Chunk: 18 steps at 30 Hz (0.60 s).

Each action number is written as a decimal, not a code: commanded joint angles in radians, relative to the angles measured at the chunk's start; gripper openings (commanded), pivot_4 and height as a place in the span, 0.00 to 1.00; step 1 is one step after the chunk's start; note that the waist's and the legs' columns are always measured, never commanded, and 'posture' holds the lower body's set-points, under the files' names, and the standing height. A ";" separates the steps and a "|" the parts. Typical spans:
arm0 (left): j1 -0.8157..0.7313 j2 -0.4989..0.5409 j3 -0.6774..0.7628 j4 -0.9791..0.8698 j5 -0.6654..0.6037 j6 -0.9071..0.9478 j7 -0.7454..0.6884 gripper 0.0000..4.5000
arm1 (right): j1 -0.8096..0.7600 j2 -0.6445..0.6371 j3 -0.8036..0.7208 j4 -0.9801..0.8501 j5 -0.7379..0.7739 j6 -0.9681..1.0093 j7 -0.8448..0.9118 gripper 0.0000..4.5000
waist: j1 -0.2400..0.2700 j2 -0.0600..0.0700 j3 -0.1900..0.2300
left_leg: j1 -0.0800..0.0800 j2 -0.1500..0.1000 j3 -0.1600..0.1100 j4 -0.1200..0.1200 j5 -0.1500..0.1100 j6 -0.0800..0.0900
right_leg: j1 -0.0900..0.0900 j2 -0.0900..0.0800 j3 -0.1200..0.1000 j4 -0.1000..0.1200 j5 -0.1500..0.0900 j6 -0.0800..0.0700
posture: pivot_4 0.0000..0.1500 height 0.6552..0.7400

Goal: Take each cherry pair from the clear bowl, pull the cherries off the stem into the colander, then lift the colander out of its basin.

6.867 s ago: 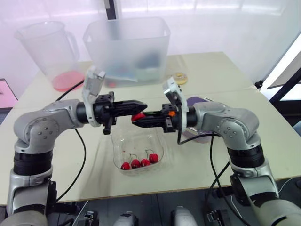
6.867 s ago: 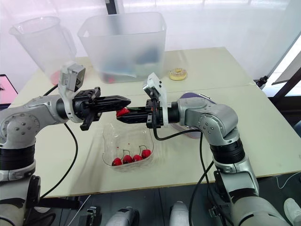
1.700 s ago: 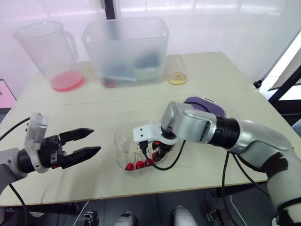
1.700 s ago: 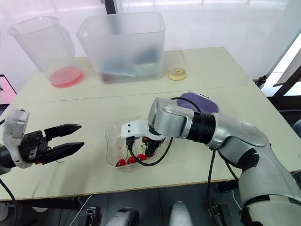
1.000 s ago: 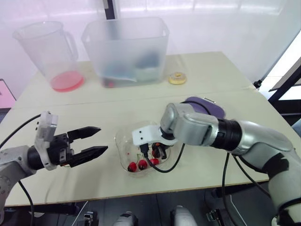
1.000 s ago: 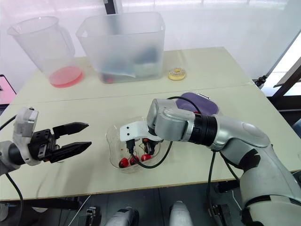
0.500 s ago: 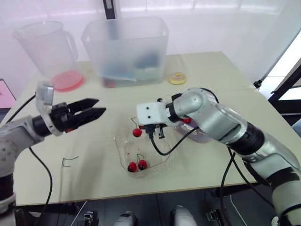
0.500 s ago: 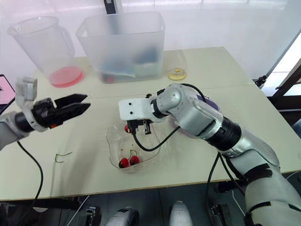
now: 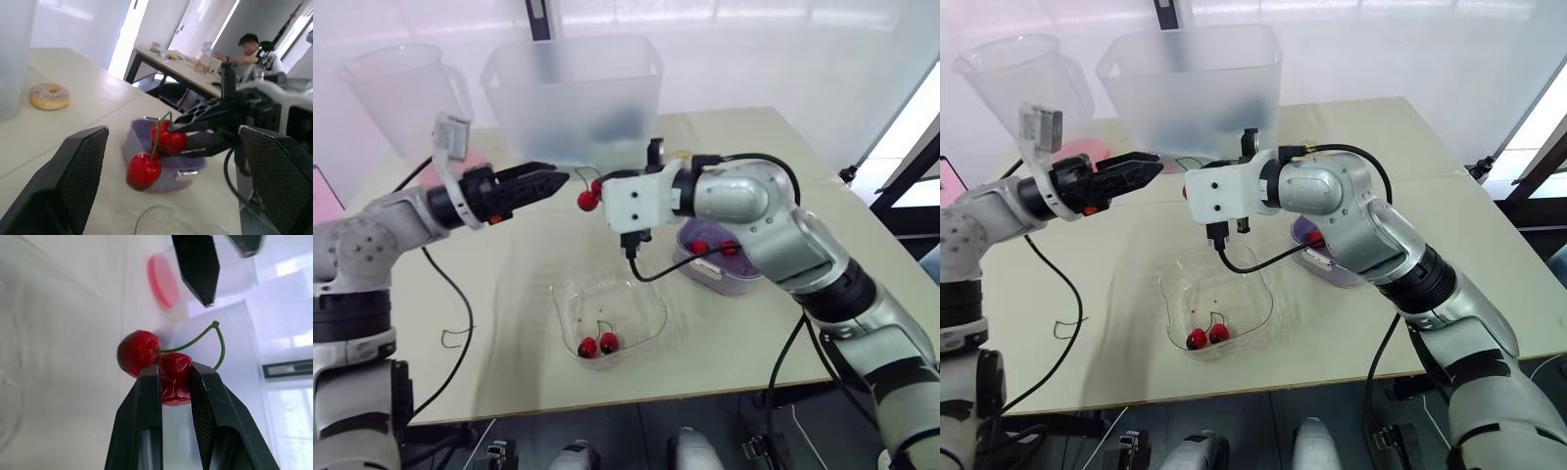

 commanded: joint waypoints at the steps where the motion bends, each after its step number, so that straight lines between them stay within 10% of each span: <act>1: -0.050 -0.042 0.004 0.001 0.015 -0.025 0.014 1.00 | 0.006 0.028 -0.031 -0.023 -0.054 -0.030 -0.025 0.14 | 0.001 0.000 0.000 | 0.000 0.000 0.000 0.000 0.000 0.000 | 0.000 0.000 0.000 0.000 0.000 0.000 | 1.00 1.00; 7: -0.046 -0.093 -0.029 0.011 0.092 -0.089 -0.014 1.00 | 0.016 0.075 -0.051 -0.032 -0.085 -0.004 -0.018 0.14 | 0.001 0.000 0.000 | 0.000 0.000 0.000 0.000 0.000 0.000 | 0.000 0.000 0.000 0.000 0.000 0.000 | 1.00 1.00; 13: -0.033 -0.120 -0.023 -0.010 0.085 -0.071 -0.021 0.51 | 0.012 0.117 -0.078 -0.045 -0.086 0.030 -0.004 0.13 | 0.002 0.000 0.000 | 0.000 0.000 0.000 0.000 0.000 0.000 | 0.000 0.000 0.000 0.000 0.000 0.000 | 1.00 1.00; 18: -0.035 -0.135 0.004 -0.011 0.074 -0.066 0.000 0.51 | 0.014 0.132 -0.088 -0.059 -0.083 0.050 0.011 0.13 | 0.002 0.000 0.000 | 0.000 0.000 -0.001 0.000 0.000 0.000 | 0.000 0.000 0.000 0.000 0.000 0.000 | 1.00 1.00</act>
